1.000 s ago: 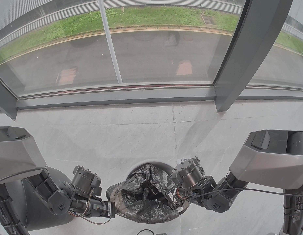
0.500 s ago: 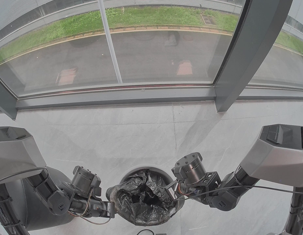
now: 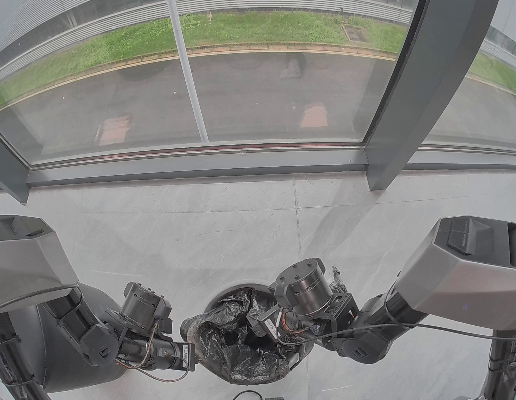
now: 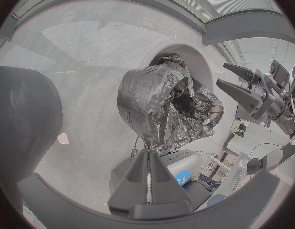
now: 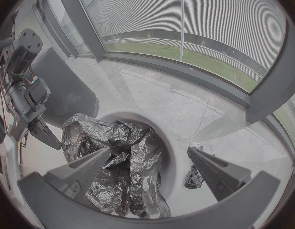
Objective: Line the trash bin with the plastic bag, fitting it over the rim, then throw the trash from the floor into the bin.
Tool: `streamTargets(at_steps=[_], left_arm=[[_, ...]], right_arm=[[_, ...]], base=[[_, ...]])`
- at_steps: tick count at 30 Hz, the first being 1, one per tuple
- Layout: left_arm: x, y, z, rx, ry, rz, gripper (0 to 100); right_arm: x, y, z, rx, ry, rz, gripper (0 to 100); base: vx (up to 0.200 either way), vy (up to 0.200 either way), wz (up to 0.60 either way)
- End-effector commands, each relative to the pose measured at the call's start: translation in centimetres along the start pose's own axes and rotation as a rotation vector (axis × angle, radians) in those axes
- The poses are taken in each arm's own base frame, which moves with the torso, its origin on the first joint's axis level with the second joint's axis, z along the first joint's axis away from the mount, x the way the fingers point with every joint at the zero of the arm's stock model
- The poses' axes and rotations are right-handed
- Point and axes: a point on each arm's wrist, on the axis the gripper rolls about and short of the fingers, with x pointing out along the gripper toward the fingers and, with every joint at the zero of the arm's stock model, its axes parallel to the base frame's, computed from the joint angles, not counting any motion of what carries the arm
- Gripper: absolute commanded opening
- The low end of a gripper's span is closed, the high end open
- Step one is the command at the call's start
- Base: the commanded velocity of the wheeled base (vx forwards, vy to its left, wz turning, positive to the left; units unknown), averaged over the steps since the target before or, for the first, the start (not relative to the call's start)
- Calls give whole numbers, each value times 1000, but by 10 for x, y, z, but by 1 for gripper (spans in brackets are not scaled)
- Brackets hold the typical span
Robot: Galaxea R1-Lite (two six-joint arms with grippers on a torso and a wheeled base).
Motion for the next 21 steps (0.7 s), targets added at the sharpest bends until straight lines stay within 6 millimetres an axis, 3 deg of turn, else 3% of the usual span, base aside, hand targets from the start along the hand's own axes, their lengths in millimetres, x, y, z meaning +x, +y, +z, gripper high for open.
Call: streamTargets(at_steps=[1,9,21], left_arm=[[-1,-1,1,0,-6,-6,0],[-1,-1,2,1,-10,-6,0],[1,-2,4,5,-33,-19,0]], right_arm=[[17,14,-5,-39,9,20,100],[49,20,-13,-46,23,15,100],[72,19,-18,-81,29,-8,100]], base=[[0,0,0],[0,0,0],[0,0,0]])
